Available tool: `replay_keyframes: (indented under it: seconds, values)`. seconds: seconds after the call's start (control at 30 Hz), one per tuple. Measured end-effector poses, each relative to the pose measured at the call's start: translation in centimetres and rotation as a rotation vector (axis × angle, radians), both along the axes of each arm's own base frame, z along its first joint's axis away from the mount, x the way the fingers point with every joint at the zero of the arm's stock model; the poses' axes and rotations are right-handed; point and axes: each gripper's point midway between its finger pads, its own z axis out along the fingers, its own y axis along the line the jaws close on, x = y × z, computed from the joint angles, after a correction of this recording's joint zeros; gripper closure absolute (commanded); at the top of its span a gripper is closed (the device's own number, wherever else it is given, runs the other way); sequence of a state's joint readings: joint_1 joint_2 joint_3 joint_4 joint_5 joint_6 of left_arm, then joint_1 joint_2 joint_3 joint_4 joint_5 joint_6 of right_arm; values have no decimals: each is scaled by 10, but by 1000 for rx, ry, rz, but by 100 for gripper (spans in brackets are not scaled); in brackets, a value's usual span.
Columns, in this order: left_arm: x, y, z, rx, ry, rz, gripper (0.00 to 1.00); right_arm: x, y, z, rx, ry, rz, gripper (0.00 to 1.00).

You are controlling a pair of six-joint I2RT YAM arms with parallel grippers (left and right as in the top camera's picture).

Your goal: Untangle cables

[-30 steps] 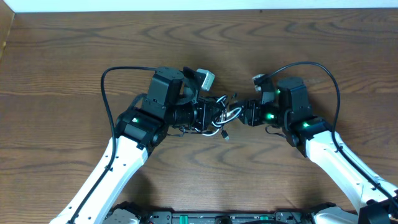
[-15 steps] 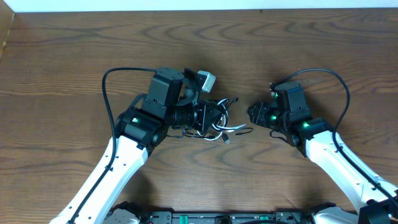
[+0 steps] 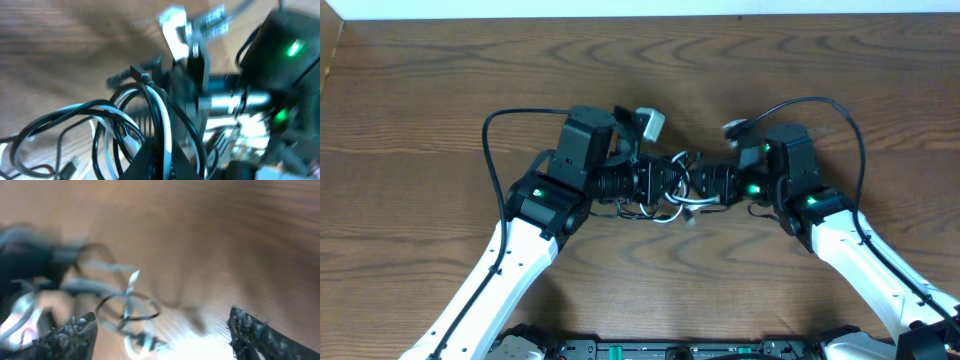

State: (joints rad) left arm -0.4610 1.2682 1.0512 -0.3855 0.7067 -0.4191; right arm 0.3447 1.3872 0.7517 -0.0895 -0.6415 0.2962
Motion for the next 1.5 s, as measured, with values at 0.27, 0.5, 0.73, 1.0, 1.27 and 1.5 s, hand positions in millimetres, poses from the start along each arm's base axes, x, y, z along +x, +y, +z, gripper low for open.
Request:
replay_keyframes:
  seconds: [0.27,0.5,0.73,1.0,1.27,1.5]
  values:
    - [0,-9,17,-126,129,51,93,-14,19,23,88,-129,195,16]
    - [-8,-16,26,-210,260,56,93,-13,26,41,137,-230,254,16]
    - [-10,-27,56,-326,243,-13,93,-13,26,42,137,-233,256,19]
    - [-12,-28,59,-338,254,-27,93,-10,28,48,145,-271,258,49]
    - [-12,-28,59,-336,237,-39,92,-4,31,62,190,-299,241,99]
    - [-6,-22,58,-309,125,-63,92,-6,-1,-8,-40,14,15,99]
